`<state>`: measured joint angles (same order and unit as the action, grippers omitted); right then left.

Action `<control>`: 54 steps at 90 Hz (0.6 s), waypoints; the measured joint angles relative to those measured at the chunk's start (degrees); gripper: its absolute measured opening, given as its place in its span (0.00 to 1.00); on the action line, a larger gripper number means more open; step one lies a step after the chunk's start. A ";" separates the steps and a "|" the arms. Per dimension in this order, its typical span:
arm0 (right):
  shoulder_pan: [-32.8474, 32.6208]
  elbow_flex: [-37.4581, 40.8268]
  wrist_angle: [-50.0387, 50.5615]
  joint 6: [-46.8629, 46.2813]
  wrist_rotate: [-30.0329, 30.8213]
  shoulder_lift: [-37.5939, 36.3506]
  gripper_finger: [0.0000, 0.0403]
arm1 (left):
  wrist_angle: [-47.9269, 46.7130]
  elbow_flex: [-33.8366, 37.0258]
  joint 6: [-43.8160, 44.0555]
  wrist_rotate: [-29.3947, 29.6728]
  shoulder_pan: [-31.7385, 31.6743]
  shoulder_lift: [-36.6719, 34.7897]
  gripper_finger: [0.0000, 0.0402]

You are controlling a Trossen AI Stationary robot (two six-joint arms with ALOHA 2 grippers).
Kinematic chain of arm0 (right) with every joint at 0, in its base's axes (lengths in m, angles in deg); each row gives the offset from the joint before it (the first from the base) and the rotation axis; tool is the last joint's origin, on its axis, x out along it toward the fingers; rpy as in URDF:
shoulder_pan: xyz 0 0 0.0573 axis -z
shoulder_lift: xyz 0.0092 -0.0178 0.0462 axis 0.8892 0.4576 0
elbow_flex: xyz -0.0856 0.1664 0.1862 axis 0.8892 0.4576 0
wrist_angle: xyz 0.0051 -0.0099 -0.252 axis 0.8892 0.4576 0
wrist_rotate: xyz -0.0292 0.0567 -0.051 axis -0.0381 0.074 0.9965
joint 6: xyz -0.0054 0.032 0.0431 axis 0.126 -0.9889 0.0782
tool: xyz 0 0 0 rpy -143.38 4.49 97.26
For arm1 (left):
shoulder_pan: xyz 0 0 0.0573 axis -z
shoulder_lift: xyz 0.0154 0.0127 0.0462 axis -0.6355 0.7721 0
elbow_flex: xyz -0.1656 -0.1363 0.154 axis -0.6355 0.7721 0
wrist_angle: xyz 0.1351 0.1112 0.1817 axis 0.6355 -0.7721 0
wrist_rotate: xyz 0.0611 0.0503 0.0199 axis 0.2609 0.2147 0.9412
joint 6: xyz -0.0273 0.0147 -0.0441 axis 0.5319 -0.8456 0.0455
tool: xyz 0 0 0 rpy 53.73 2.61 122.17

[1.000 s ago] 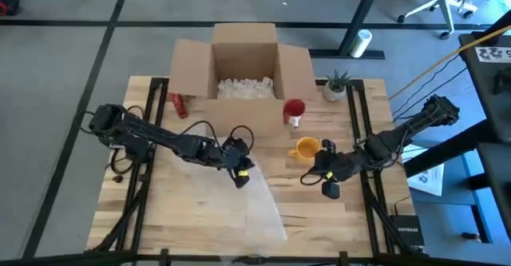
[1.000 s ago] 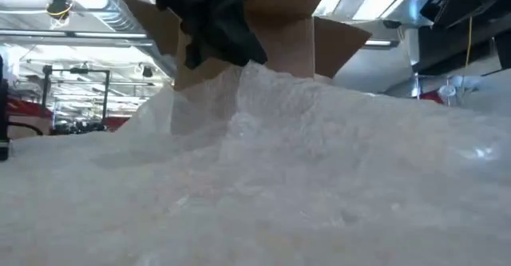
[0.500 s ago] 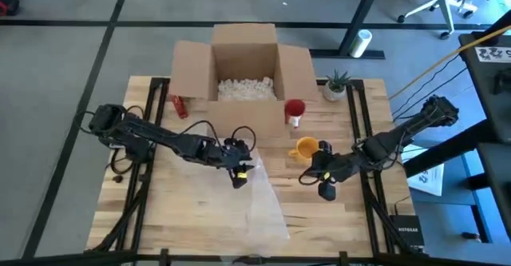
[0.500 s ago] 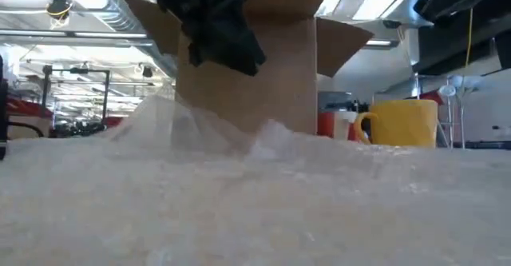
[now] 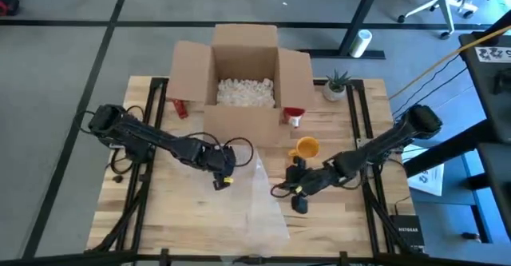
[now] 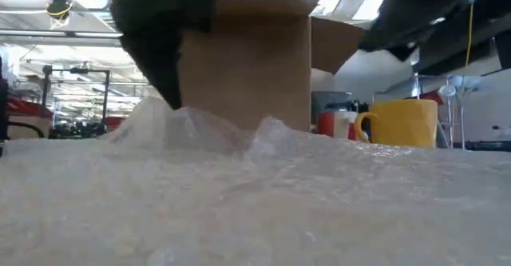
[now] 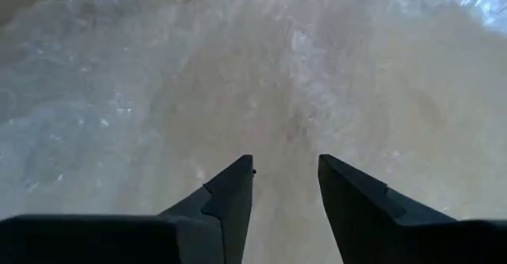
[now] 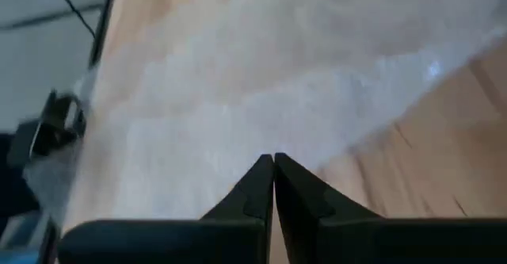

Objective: Wrap mug
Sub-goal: Adjust the bubble wrap

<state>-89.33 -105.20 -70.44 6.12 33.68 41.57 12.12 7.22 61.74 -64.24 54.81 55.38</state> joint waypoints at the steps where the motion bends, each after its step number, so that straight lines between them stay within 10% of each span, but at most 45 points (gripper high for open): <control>1: 0.19 0.00 -0.96 0.00 -0.30 0.48 0.00 | 0.10 0.29 -0.11 0.15 0.06 0.00 0.32; 54: 1.57 -15.63 -3.73 -0.54 -8.93 26.28 0.00 | 13.37 16.83 12.38 1.65 5.05 0.00 0.32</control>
<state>-87.76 -120.83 -74.17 5.58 24.75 67.85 25.49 24.05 74.12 -62.59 59.86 55.38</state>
